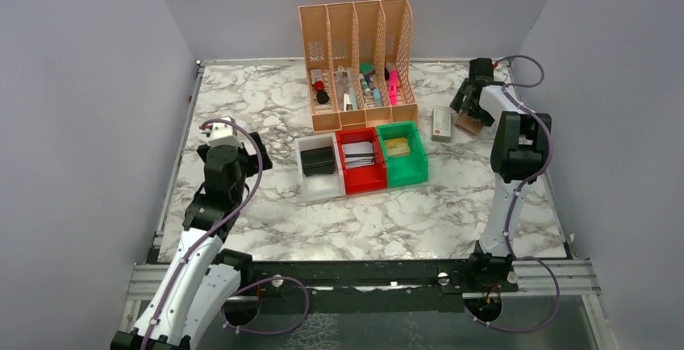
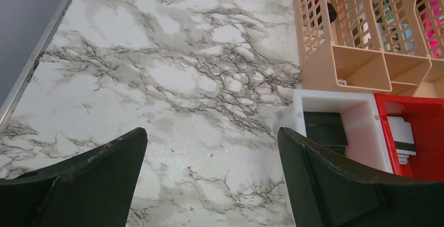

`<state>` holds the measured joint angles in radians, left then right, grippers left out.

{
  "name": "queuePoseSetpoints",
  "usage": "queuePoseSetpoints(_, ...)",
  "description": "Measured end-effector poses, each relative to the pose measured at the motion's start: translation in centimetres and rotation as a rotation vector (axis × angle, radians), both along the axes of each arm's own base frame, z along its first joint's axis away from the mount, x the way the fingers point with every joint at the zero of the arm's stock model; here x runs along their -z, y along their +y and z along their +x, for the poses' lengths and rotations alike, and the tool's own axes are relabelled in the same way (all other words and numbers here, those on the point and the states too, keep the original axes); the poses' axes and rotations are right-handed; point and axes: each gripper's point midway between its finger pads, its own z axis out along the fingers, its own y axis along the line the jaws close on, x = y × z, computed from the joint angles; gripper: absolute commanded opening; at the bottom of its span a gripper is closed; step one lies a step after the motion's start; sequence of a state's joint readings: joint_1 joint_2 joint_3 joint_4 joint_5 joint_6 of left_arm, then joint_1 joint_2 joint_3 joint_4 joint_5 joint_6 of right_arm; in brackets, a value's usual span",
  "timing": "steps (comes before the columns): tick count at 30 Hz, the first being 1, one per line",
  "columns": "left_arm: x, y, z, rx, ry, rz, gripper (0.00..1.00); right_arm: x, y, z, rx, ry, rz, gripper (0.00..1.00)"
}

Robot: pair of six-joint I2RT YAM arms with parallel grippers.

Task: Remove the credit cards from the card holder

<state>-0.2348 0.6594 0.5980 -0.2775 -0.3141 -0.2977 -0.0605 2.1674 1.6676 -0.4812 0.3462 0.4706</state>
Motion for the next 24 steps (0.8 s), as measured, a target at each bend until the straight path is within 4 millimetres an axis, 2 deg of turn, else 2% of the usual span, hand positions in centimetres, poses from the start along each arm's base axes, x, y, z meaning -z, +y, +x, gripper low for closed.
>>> queuePoseSetpoints(3, 0.0, 0.0, 0.0, -0.001, 0.0, -0.001, 0.99, 1.5, -0.1, -0.4, 0.003, 0.039, 0.002, 0.96)
queuePoseSetpoints(7, 0.0, 0.1, 0.0, -0.005, 0.001, -0.002, 0.99, 1.8, -0.1, -1.1, 0.014, 0.025, 0.01, 0.88)
queuePoseSetpoints(10, 0.0, 0.1, 0.0, -0.005, 0.001, -0.002, 0.99, 1.9, 0.3, -2.8, 0.023, 0.016, 0.036, 0.83)
queuePoseSetpoints(12, 0.1, 0.1, 0.0, -0.006, 0.002, -0.004, 0.99, 2.0, 0.7, -4.4, 0.023, 0.019, 0.051, 0.82)
queuePoseSetpoints(18, 0.1, 0.0, 0.1, -0.001, 0.004, -0.015, 0.99, 1.9, 2.0, -11.1, 0.034, 0.048, 0.107, 0.82)
queuePoseSetpoints(24, 0.1, -0.1, 0.0, 0.003, 0.002, -0.027, 0.99, 1.9, 3.5, -16.2, 0.068, 0.06, 0.187, 0.83)
